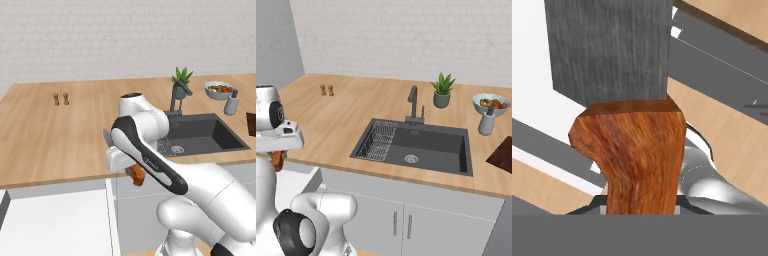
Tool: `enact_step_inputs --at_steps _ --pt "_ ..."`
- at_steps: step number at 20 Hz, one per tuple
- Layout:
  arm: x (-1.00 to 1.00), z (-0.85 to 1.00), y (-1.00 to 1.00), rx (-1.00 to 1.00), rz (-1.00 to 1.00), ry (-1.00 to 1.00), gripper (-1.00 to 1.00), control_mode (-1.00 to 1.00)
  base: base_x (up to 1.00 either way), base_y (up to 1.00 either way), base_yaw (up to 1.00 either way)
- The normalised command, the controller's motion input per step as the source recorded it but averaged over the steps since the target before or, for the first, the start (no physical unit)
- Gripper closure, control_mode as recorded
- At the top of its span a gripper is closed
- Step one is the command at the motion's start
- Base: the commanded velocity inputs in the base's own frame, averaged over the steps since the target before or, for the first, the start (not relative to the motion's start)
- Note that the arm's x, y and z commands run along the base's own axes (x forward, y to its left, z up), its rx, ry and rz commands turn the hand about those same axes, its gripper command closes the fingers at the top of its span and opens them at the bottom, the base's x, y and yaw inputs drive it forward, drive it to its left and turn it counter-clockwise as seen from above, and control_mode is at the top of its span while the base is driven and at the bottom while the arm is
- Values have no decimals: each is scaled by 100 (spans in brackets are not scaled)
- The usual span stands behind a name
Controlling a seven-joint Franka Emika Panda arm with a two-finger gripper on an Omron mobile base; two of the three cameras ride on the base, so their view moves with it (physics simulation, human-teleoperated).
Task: Pick up the knife from the drawer and place it on the cutting board. Then place the meat from the plate to the cutting board.
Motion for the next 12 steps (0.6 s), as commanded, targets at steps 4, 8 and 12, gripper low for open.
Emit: enact_step_inputs --at_steps 4,8,12 --pt "51 17 -100 0 -3 0 100 -100 0 0 0" --pt "17 1 -100 0 -5 0 100 -100 0 0 0" --pt "-16 0 -100 0 -5 0 100 -100 0 0 0"
